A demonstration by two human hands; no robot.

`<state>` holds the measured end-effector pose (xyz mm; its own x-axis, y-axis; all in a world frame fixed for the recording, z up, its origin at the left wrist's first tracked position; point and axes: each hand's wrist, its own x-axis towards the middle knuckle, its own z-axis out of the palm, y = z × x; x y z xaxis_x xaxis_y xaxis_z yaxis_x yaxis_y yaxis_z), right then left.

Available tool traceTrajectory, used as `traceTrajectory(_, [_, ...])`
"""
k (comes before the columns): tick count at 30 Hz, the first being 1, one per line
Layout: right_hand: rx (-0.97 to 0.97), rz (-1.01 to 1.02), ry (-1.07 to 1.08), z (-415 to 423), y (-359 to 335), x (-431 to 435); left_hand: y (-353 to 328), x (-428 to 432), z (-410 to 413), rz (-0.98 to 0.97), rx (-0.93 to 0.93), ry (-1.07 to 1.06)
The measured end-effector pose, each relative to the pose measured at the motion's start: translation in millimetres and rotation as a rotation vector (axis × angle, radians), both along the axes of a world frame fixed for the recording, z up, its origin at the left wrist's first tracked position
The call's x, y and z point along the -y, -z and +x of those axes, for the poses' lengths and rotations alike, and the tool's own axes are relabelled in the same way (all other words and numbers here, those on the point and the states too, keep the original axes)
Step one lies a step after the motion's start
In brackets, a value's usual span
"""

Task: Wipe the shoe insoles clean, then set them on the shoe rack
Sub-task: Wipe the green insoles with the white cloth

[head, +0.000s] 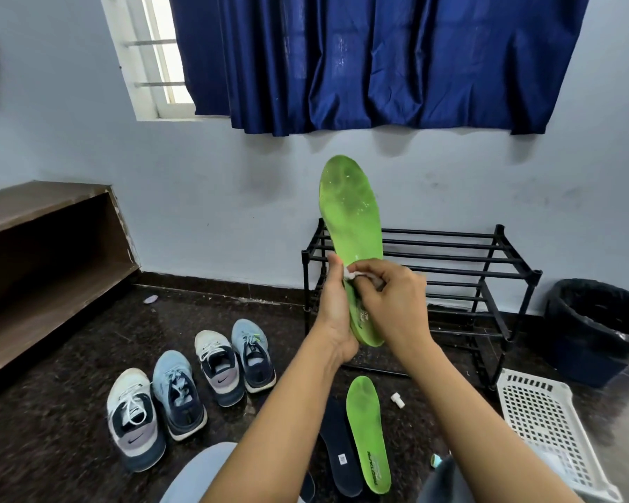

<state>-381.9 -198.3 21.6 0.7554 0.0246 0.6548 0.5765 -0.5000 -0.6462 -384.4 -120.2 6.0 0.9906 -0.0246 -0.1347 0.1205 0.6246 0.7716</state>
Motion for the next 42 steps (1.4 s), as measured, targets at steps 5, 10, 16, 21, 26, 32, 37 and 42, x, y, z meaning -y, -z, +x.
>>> traceTrajectory(5, [-0.029,-0.081,-0.172,-6.1,9.4,-0.6,-6.1,-20.1,6.8,-0.008,-0.009,-0.043])
traceTrajectory(10, [-0.097,-0.223,-0.333,-19.8,15.3,-0.5,-12.8,-42.0,13.7,-0.043,0.072,-0.037])
traceTrajectory(16, [-0.046,-0.225,-0.297,-21.5,14.1,6.8,-11.5,-33.1,10.8,-0.090,0.114,-0.039])
traceTrajectory(21, [0.023,-0.050,-0.104,-10.3,7.9,3.8,-4.7,-11.2,5.1,-0.038,0.043,-0.021])
traceTrajectory(26, [0.067,-0.037,0.038,-1.1,3.5,1.3,-0.3,4.5,2.7,-0.075,0.035,-0.019])
traceTrajectory(32, [0.033,-0.126,-0.064,-3.7,10.8,1.9,-8.8,-11.6,4.5,-0.026,0.010,-0.032])
traceTrajectory(37, [-0.112,-0.255,-0.246,-19.0,18.2,-1.5,-11.6,-35.4,11.2,-0.051,0.086,-0.048])
traceTrajectory(42, [-0.122,-0.343,-0.294,-22.8,18.5,7.2,-10.8,-37.9,12.6,-0.074,0.142,-0.052])
